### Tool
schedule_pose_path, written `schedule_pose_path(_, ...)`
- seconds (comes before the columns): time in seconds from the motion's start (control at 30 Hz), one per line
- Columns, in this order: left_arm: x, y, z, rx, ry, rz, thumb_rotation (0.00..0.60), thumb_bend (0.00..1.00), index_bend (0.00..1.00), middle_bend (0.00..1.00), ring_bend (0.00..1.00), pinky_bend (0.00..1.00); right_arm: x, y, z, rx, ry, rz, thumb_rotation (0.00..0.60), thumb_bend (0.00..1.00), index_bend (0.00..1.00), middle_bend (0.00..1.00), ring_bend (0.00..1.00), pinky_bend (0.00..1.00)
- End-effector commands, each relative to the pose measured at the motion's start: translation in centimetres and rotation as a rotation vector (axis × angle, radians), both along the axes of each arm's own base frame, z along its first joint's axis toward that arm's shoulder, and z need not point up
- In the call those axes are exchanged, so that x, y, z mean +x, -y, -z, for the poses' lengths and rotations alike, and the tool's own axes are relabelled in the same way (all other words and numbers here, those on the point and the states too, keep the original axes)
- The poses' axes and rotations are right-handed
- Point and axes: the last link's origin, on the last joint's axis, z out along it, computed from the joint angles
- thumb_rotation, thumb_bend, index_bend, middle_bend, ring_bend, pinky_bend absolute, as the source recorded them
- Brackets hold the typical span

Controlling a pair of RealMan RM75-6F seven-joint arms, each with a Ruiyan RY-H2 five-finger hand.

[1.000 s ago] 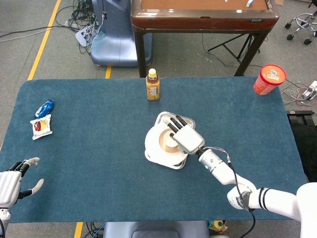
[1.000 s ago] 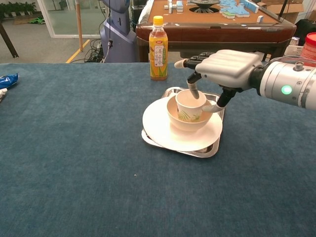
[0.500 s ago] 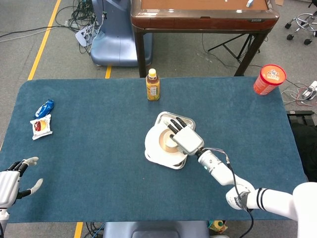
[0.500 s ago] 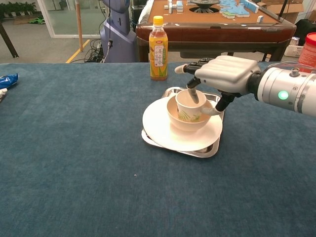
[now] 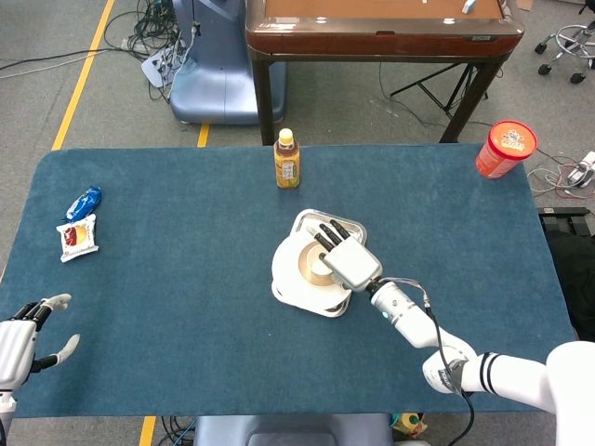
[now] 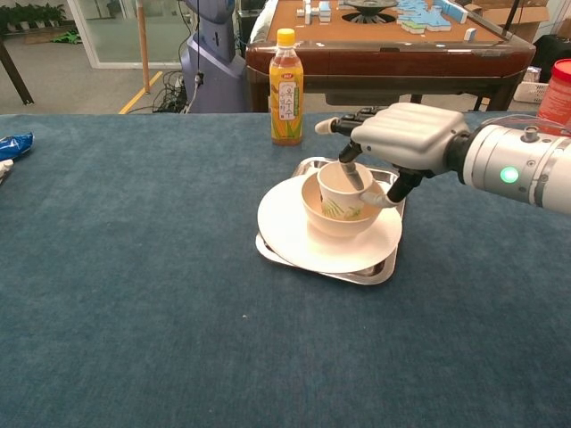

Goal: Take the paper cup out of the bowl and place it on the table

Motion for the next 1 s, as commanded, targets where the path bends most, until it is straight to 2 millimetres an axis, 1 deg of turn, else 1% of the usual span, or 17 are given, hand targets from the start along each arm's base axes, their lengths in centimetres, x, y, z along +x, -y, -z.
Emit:
schedule_pose_path(0.03, 0.0, 0.0, 0.0, 0.000, -0.001, -0.001, 0.600, 0.24, 0.27, 0.37, 0.34, 0.59, 0.0, 0.0, 0.0, 0.000, 0.000, 0.002, 0.600, 0.46, 0.55, 0.01, 0.00, 0.00)
schedule_pose_path(0.37, 0.0, 0.0, 0.0, -0.001, -0.004, -0.003, 0.600, 0.24, 0.27, 0.37, 0.34, 0.59, 0.1, 0.0, -0.2, -0.008, 0.001, -0.002, 0.600, 0.46, 0.59, 0.01, 0.00, 0.00)
schedule_pose_path(0.67, 0.0, 0.0, 0.1, -0.002, -0.006, -0.004, 0.600, 0.24, 0.27, 0.37, 0.34, 0.59, 0.5, 0.1, -0.4, -0.014, 0.002, -0.010, 0.600, 0.46, 0.59, 0.01, 0.00, 0.00)
schedule_pose_path(0.8, 0.0, 0.0, 0.1, -0.001, -0.006, -0.005, 0.600, 0.24, 0.27, 0.37, 0.34, 0.59, 1.1, 0.2, -0.9, -0.035, -0.009, -0.040, 0.600, 0.46, 0.59, 0.01, 0.00, 0.00)
schedule_pose_path(1.0, -0.2, -0.1, 0.1, 0.013, -0.038, -0.004, 0.600, 0.24, 0.27, 0.37, 0.34, 0.59, 2.5, -0.3, -2.0, -0.041, -0.005, -0.076, 0.600, 0.46, 0.59, 0.01, 0.00, 0.00)
